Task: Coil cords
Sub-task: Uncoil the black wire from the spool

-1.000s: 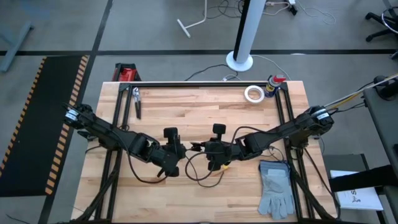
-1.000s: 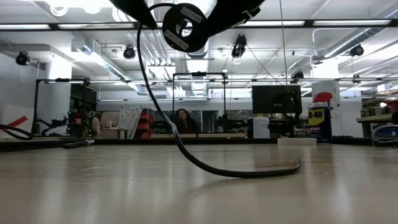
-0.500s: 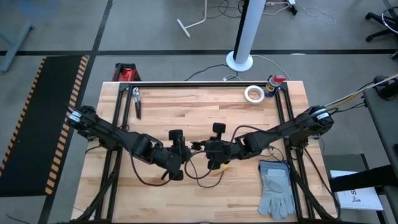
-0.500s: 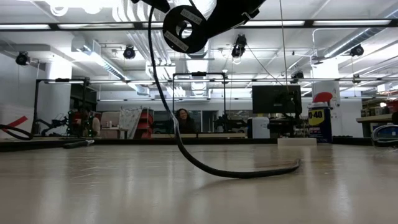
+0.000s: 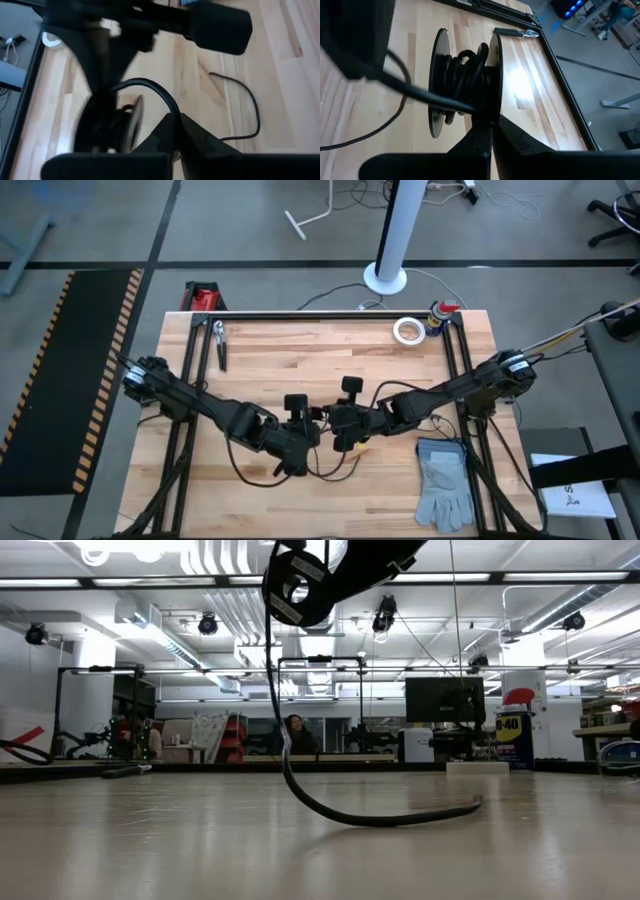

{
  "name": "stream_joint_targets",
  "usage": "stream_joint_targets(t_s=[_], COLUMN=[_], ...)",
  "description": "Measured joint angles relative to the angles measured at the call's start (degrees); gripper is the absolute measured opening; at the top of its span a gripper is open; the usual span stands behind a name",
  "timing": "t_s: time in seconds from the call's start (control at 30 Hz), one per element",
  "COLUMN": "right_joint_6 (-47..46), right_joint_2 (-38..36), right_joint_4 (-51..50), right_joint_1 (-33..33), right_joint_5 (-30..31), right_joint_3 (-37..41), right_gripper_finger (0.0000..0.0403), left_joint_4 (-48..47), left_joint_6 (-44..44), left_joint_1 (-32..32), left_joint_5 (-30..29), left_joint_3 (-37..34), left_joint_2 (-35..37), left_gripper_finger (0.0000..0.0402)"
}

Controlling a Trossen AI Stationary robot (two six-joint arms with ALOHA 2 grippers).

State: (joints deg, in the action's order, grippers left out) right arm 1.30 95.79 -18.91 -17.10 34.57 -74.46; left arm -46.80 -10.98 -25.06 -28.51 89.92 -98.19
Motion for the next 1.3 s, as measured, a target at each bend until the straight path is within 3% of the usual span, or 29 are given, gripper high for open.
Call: stream_joint_targets(t_s=[0.37,0.6,0.9,1.3], right_joint_6=[0.28,-0.50,-0.65,-1.34], right_joint_2=[0.02,0.02,0.02,0.02], right_joint_4=[-0.11,-1.43,-1.81,-3.32], right_joint_1=[0.00,-0.56,-0.66,-0.81], right_joint_5=[0.06,-0.09,-0.13,-0.10], right_joint_3=[0.00,0.00,0.00,0.44], right_gripper_finger=[0.0000,0.0000,0.0000,0.0000], left_joint_4=[0.26,2.14,5.52,-1.84], left_joint_6=[-2.59,-3.53,-5.67,-15.11], left_joint_1=[-1.07,-2.58,-3.31,-9.64], left_joint_5=[-0.44,-0.27,4.07,5.60], left_joint_3=[-0.45,-0.52,-2.18,0.09], left_joint_2=[-2.28,-0.78,-1.89,0.42], left_gripper_finger=[0.0029,0.0099,0.0189,0.0189])
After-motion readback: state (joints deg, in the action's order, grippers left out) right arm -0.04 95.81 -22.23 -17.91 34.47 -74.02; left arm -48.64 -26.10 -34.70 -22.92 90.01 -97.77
